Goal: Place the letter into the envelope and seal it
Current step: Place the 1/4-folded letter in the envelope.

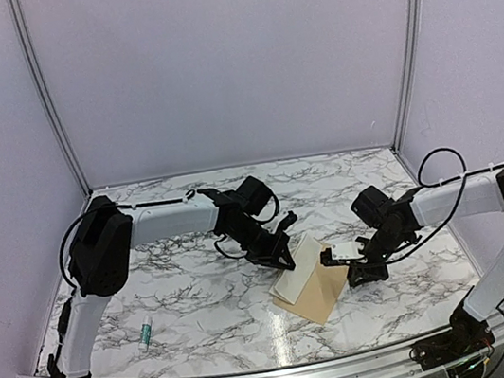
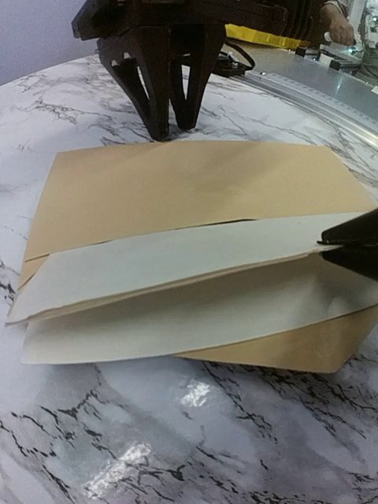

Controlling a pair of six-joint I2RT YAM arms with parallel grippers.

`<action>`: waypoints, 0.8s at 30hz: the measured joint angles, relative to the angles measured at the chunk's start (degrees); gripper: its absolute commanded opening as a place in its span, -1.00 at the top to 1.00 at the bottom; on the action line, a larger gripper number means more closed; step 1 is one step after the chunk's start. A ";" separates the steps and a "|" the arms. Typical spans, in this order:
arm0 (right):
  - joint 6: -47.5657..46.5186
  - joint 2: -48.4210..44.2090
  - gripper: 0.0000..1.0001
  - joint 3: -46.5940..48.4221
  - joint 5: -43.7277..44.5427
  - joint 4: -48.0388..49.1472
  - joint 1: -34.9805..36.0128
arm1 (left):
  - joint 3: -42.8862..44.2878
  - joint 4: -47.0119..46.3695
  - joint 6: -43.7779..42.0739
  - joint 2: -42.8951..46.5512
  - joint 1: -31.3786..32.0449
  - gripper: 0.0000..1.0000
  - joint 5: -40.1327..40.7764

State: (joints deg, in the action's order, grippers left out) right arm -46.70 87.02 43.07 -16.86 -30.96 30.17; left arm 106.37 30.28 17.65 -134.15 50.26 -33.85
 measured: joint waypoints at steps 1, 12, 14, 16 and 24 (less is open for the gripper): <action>0.09 0.20 0.52 0.17 0.09 0.11 0.00 | 0.24 0.02 0.04 -0.13 0.00 1.00 -0.37; 1.53 4.63 0.51 4.66 4.11 2.03 -0.04 | -0.17 -0.24 0.44 -0.63 -0.07 1.00 -1.97; 1.62 5.84 0.51 5.88 5.51 3.34 -0.20 | -2.10 -0.92 1.01 -0.44 -0.07 1.00 -2.14; 1.73 7.08 0.51 7.06 7.06 4.42 -0.20 | -4.70 -1.90 1.55 0.17 -0.11 1.00 -2.34; 2.58 10.19 0.48 9.84 11.43 8.87 -0.20 | -12.83 -6.84 3.61 4.66 -0.15 1.00 -1.09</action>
State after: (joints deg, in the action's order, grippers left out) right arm -44.12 97.21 52.90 -5.43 -22.09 29.98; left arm 93.54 23.44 21.26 -129.49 50.11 -34.94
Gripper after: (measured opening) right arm 0.249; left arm 0.005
